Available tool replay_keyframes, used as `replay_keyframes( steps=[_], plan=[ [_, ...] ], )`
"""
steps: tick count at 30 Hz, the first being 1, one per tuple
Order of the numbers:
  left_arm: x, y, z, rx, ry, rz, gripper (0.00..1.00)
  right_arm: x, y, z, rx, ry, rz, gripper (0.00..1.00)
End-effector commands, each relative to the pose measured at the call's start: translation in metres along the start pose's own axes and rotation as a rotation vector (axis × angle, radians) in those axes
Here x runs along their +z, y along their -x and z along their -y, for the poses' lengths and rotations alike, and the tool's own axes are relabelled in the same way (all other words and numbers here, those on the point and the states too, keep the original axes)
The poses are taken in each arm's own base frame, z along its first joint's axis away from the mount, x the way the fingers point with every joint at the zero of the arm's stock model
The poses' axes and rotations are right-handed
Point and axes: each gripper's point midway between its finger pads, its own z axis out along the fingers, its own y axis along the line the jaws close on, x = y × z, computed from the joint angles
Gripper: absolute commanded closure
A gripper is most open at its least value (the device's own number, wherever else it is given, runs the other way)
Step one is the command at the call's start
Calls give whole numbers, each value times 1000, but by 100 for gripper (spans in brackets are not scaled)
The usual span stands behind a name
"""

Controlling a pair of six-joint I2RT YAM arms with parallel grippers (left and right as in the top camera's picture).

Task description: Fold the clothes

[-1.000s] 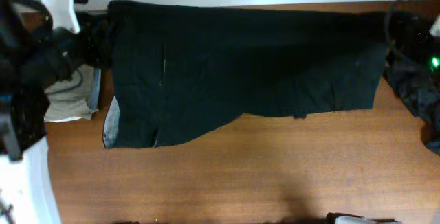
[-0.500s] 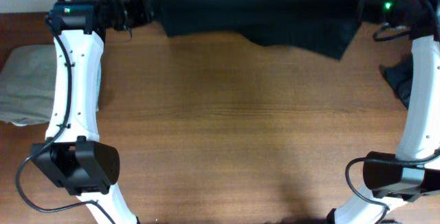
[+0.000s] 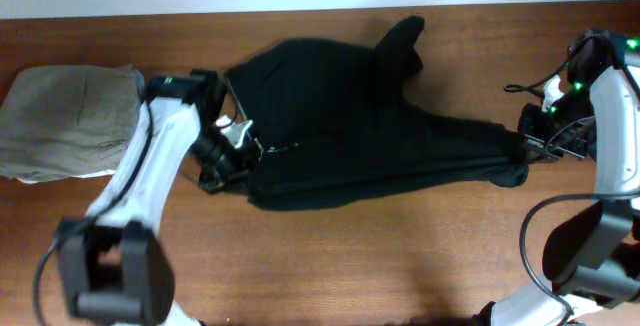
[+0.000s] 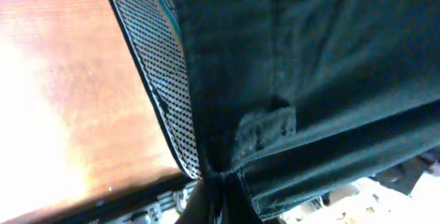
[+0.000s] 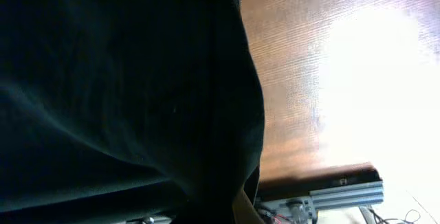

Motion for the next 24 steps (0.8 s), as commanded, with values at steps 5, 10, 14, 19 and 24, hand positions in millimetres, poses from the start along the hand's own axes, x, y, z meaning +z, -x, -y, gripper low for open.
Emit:
replay_keyframes(
  steps=[5, 10, 14, 19, 24],
  plan=[
    [-14, -33, -45, -11, 189, 136, 100, -6, -14, 34, 14, -184, 14, 96],
    [-14, -14, -43, -6, 180, 205, 65, -2, -11, 33, 15, -174, 21, 74],
    [-13, -24, -45, -22, 184, 165, 33, -1, 1, 23, -28, -116, 62, 65],
    [-42, 78, -25, 104, 135, 567, 37, -10, 60, -107, -413, 343, 336, 32],
    [-16, 167, -35, 139, 118, 689, 43, 19, 97, -190, -615, 382, 449, 8]
  ],
)
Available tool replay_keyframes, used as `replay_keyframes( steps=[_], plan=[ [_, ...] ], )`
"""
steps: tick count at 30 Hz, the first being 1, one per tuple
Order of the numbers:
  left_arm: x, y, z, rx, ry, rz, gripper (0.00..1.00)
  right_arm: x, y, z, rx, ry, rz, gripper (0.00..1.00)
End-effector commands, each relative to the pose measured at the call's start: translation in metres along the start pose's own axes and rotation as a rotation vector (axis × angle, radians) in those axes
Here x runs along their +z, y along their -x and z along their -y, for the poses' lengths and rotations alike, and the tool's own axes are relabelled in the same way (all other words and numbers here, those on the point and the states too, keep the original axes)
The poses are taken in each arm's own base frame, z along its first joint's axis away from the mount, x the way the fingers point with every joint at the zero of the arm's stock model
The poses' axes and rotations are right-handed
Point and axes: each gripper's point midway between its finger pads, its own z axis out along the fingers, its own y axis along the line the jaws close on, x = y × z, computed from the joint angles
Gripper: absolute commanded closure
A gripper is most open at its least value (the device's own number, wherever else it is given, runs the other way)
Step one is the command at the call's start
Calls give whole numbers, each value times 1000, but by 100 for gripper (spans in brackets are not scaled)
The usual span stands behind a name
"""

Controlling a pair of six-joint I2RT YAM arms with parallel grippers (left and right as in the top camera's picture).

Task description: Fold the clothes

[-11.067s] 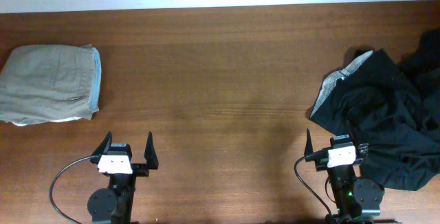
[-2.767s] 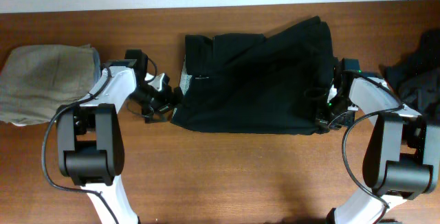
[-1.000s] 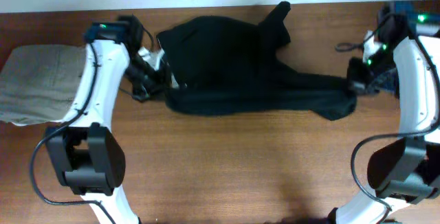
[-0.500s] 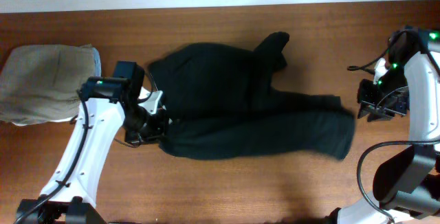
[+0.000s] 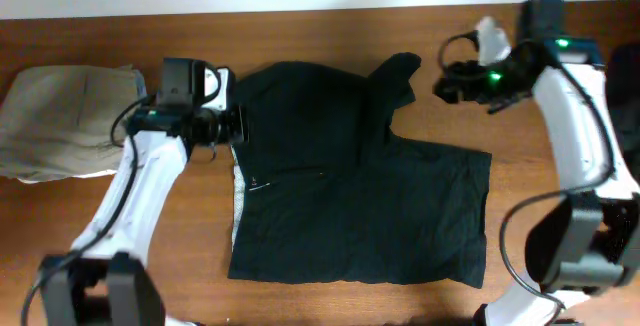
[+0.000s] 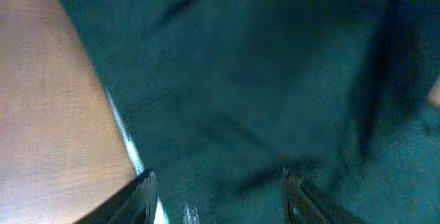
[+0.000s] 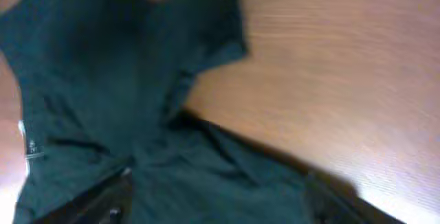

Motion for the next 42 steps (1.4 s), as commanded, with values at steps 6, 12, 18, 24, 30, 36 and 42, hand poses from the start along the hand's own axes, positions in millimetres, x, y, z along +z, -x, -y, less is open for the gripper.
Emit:
replay_keyframes(
  steps=[6, 12, 18, 24, 30, 36, 42],
  plan=[
    [94, 23, -70, -94, 153, 68, 43, 74, 32, -39, -87, 93, 54, 5],
    [100, 62, -81, -77, 159, 232, 43, 80, 31, -37, -79, 98, 49, 3],
    [127, 50, -91, -96, 164, 202, 43, 80, 30, -37, -77, 98, 45, 4],
    [126, 58, -89, -129, 150, 238, 43, 80, 29, -37, -74, 98, 38, 4],
    [124, 55, -105, -141, 240, 238, 43, 80, 26, -37, -70, 98, 29, 4],
    [135, 52, -108, -167, 234, 237, 43, 80, 26, -37, -69, 98, 27, 4],
    [143, 66, -87, -140, 100, 284, 93, 80, 25, -37, -69, 97, 26, 18]
  ],
)
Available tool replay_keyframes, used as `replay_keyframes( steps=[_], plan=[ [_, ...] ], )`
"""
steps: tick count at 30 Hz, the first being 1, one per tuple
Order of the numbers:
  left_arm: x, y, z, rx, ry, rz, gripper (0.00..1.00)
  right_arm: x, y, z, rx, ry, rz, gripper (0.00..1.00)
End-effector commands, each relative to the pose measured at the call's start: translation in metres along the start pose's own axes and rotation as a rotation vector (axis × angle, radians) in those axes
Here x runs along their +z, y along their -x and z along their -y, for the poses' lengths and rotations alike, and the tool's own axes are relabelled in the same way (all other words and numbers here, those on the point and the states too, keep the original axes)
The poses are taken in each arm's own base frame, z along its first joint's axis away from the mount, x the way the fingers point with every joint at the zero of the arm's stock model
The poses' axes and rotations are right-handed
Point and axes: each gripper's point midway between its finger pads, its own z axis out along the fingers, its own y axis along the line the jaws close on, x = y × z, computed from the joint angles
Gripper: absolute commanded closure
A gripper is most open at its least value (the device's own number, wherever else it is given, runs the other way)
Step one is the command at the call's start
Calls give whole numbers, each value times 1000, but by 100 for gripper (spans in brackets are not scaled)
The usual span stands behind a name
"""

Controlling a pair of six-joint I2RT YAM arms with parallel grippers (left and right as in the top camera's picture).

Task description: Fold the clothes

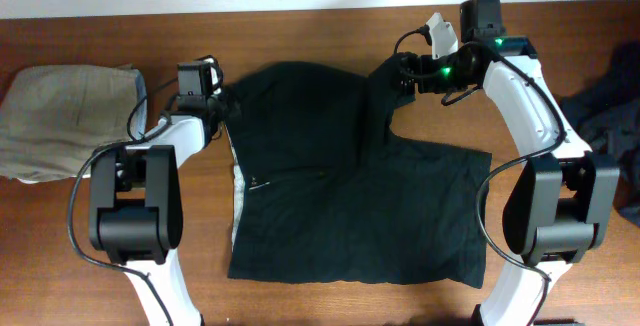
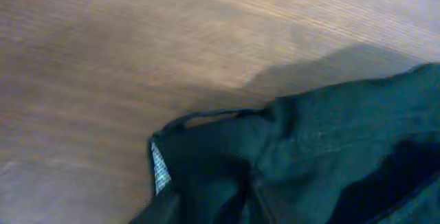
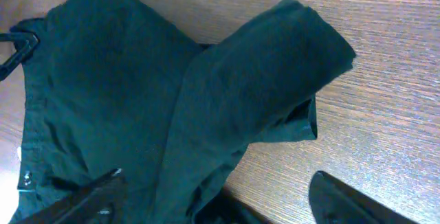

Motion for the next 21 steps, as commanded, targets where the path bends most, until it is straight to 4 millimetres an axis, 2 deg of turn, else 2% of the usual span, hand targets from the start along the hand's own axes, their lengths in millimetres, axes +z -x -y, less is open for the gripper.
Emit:
replay_keyframes(
  steps=[1, 2, 3, 6, 10, 13, 14, 15, 16, 17, 18, 20, 21],
  plan=[
    [2, 2, 6, -6, -50, 0, 99, 2, 1, -3, 0, 13, 1, 29],
    [2, 2, 5, -9, -48, 0, 99, 2, 2, -2, -3, 13, 7, 40],
    [2, 2, 4, -9, -47, 0, 99, 2, 4, 0, 21, -4, 14, 43],
    [2, -1, 3, -10, -44, -12, 99, 17, 4, 6, 79, 4, 10, 36],
    [2, -9, 0, -19, -29, -46, 99, 52, -2, 16, 133, 50, -12, 32],
    [2, -11, 0, -20, -27, -53, 99, 63, 6, 18, 123, 70, 22, 32],
    [2, -12, 0, -19, -27, -56, 99, 64, 10, 18, 115, 76, 37, 35],
    [2, -13, -1, -21, -25, -60, 99, 64, 16, 18, 119, 77, 63, 53],
    [2, -14, -2, -21, -18, -65, 99, 64, 23, 18, 106, 77, 88, 89],
    [1, -16, -3, -22, -14, -72, 99, 63, 26, 19, 103, 78, 101, 96],
    [1, -16, -3, -22, -13, -73, 99, 60, 32, 21, 99, 75, 119, 96],
    [1, -16, -3, -22, -13, -72, 99, 36, 53, 28, 101, 62, 177, 96],
    [1, -16, -4, -23, -12, -72, 99, 16, 65, 34, 107, 48, 209, 96]
  ],
)
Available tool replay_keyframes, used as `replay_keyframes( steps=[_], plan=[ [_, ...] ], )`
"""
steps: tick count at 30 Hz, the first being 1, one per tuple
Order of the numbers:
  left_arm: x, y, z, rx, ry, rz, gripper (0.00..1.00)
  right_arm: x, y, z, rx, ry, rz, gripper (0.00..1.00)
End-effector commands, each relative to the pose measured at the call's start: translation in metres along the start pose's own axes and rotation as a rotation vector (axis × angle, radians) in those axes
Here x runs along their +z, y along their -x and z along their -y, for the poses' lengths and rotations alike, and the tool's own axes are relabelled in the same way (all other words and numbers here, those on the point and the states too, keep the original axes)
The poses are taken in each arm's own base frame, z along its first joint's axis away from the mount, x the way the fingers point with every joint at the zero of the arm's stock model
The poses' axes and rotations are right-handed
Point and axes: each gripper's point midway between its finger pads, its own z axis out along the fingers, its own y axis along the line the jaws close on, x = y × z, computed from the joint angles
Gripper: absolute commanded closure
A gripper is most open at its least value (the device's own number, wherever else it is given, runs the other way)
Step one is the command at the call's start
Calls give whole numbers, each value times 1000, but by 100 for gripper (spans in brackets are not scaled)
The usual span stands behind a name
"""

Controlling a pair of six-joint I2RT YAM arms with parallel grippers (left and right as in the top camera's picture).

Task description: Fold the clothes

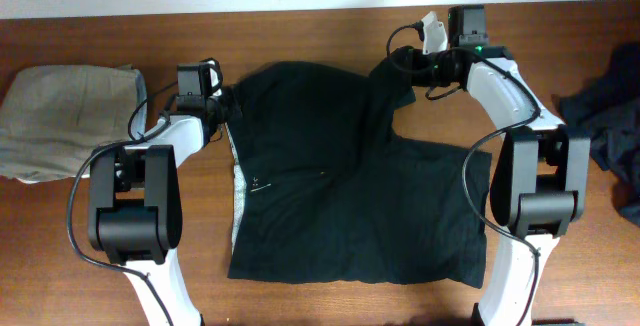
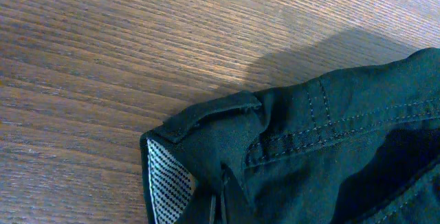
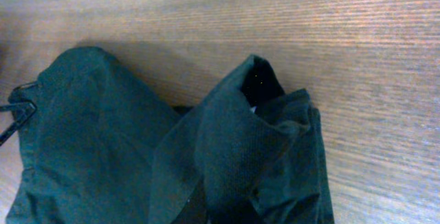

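Observation:
A black garment [image 1: 350, 186] lies spread flat on the wooden table [image 1: 560, 256]. Its back-left corner shows a waistband with checked lining [image 2: 168, 183]. My left gripper [image 1: 226, 106] sits at that corner. In the left wrist view the left gripper [image 2: 220, 207] is shut on the waistband cloth. The back-right end of the garment is a folded flap [image 3: 240, 128]. My right gripper [image 1: 408, 66] is low over that flap and shut on it. Cloth hides the fingers in the right wrist view.
A folded khaki garment [image 1: 60, 116] lies at the left end of the table. A heap of dark blue clothing [image 1: 605, 116] sits at the right edge. The table's back edge [image 1: 300, 10] runs just behind both grippers.
Both grippers were open over the garment's back corners. Now the left is shut on the waistband corner, and the right has come down onto the flap and shut on it.
First both grippers held the black garment stretched between them. Then it lay flat and spread out, with both grippers let go and open near its back edge. They then hovered open at the two back corners, and now each is shut on its corner.

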Motion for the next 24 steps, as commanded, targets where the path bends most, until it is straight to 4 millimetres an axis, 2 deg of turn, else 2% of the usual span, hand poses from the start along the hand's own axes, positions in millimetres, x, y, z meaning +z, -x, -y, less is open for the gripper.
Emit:
replay_keyframes(
  steps=[1, 2, 4, 6, 8, 10, 11, 12, 13, 14, 15, 17, 19, 20, 23, 24],
  plan=[
    [2, -4, -5, -12, 5, -21, 99, -55, 49, 11, 41, -39, 122, 96],
    [2, -4, -6, -15, 7, -21, 99, -73, 51, 27, 127, -102, 124, 96],
    [1, -4, -10, -21, 13, -23, 99, -96, 18, 75, 337, -299, 36, 96],
    [1, -3, -13, -24, 16, -24, 99, -105, -16, 99, 413, -414, -65, 96],
    [1, -4, -13, -25, 17, -25, 99, -117, -47, 115, 445, -550, -169, 96],
    [1, -4, -13, -25, 16, -24, 99, -125, -54, 122, 456, -622, -185, 96],
    [1, -4, -13, -25, 16, -24, 99, -125, -53, 123, 454, -627, -181, 93],
    [1, -4, -13, -25, 16, -24, 99, -124, -49, 124, 449, -621, -164, 78],
    [1, -4, -13, -25, 15, -24, 99, -123, -46, 125, 436, -620, -153, 69],
    [1, -3, -14, -26, 17, -25, 95, -123, -43, 125, 399, -617, -153, 57],
    [-2, -3, -17, -32, 24, -33, 79, -127, -43, 130, 392, -634, -154, 41],
    [-11, 4, -26, -49, 36, -55, 60, -143, -48, 140, 437, -641, -166, 34],
    [-25, 16, -26, -36, -4, -69, 41, -151, -56, 140, 432, -587, -215, 34],
    [-38, 20, -24, -50, -22, -94, 35, -161, -71, 144, 456, -592, -269, 34],
    [-78, -1, 5, -112, -181, -252, 35, -178, -99, 146, 530, -597, -372, 31],
    [-94, -21, 16, -146, -229, -349, 34, -183, -109, 143, 530, -571, -417, 30]
  ],
)
